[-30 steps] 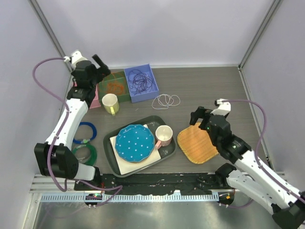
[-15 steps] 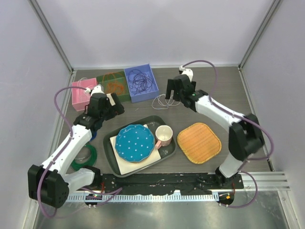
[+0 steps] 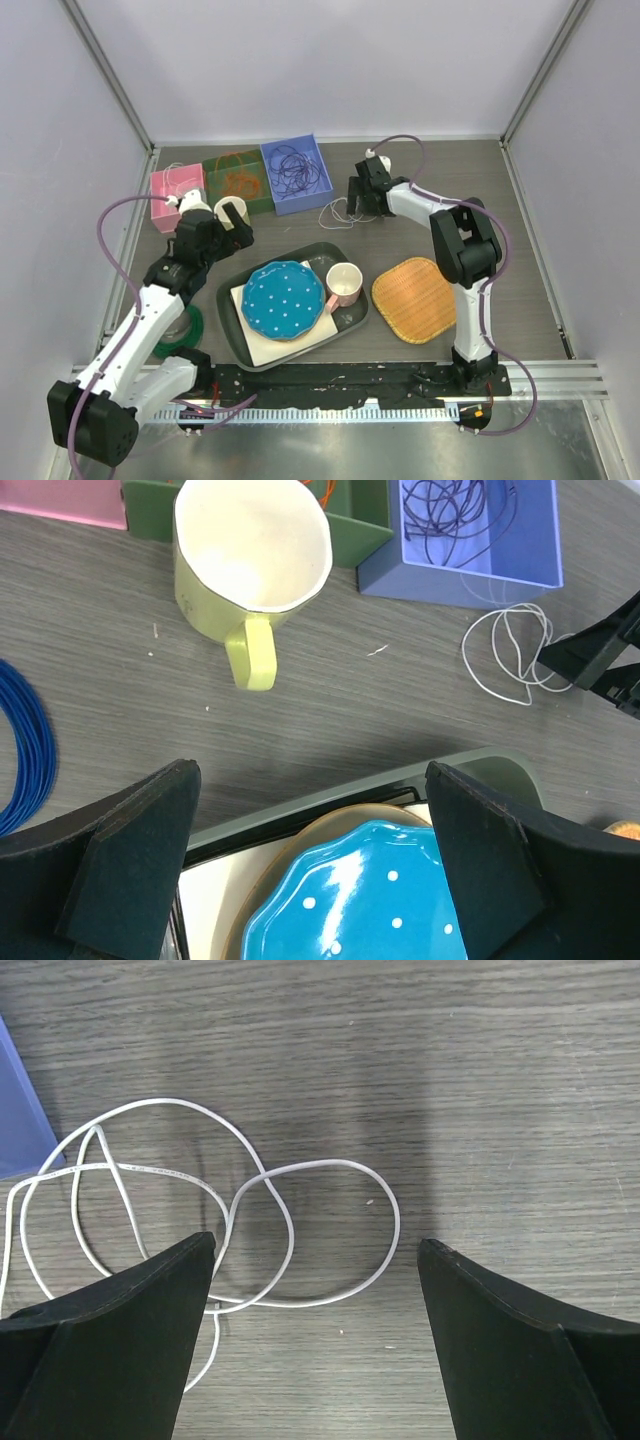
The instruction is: Untangle the cables
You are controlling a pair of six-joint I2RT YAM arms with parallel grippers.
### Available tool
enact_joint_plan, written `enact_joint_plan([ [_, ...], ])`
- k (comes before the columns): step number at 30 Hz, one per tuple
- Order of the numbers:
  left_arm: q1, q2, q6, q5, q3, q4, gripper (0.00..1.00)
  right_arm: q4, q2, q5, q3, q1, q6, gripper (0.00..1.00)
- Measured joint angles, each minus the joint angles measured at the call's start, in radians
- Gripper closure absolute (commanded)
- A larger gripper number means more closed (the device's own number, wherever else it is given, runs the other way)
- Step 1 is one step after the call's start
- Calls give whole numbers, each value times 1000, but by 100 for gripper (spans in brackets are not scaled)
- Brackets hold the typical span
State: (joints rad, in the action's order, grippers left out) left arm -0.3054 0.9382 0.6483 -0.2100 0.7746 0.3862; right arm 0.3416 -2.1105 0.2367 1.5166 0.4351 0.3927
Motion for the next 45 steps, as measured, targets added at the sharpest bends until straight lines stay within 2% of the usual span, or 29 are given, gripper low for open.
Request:
enact_joint_plan([
  [2, 0, 0, 0, -4, -10, 0, 0, 1, -4, 4, 3, 3, -3, 14],
  [5, 0, 5, 2, -19, -14, 0, 0, 0, -20, 26, 16, 11, -8, 20],
  [11, 0, 13, 7, -66, -14, 1, 0, -1, -34, 76, 26, 20, -13, 38],
  [12, 0, 13, 7, -73, -14, 1, 0, -2, -35, 84, 27, 21, -10, 48],
  [14, 0, 13, 8, -86, -14, 1, 0, -4, -36, 107, 27, 23, -4, 61],
  [15, 0, 13, 8, -91, -14, 1, 0, -4, -36, 116, 27, 24, -4, 72],
  [17, 0, 12, 8, -98, -14, 1, 0, -7, -36, 145, 20, 27, -5, 82],
  [19, 0, 12, 10, -102, -14, 1, 0, -25, -25, 174, -3, 30, -2, 97],
  [20, 0, 12, 10, -105, -14, 2, 0, -34, -16, 190, -21, 31, -3, 99],
  [27, 0, 11, 17, -103, -16, 0, 0, -63, 135, 280, -229, 32, -31, 99],
  [32, 0, 11, 9, -42, -29, -17, 0, -118, 358, 286, -348, 29, -97, 99],
  [38, 0, 25, -8, 101, -37, -68, 0, -230, 664, 226, -341, 29, -169, 99],
  [45, 0, 42, -11, 313, -37, -123, 0, -270, 841, 62, -272, 28, -226, 99],
])
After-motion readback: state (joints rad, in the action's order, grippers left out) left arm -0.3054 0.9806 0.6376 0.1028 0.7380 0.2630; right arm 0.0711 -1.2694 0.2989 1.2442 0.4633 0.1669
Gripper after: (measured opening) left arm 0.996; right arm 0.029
